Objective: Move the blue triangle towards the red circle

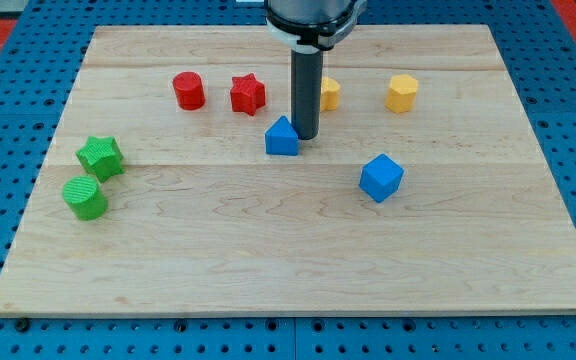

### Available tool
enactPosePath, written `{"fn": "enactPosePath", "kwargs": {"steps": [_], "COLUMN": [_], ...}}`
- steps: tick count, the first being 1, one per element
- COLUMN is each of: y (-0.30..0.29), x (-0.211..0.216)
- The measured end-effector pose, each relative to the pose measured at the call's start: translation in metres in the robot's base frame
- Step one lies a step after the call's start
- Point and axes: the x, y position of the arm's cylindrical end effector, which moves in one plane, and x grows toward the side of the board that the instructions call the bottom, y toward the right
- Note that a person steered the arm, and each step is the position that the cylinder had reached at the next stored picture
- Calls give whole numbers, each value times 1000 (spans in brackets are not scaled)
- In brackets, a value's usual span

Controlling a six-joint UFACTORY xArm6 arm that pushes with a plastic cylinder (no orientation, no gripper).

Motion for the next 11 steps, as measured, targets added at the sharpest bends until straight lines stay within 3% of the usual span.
{"fn": "enactPosePath", "kwargs": {"steps": [3, 4, 6, 8, 9, 11], "y": [0, 26, -26, -15, -63, -65], "x": [0, 18, 8, 41, 27, 27]}}
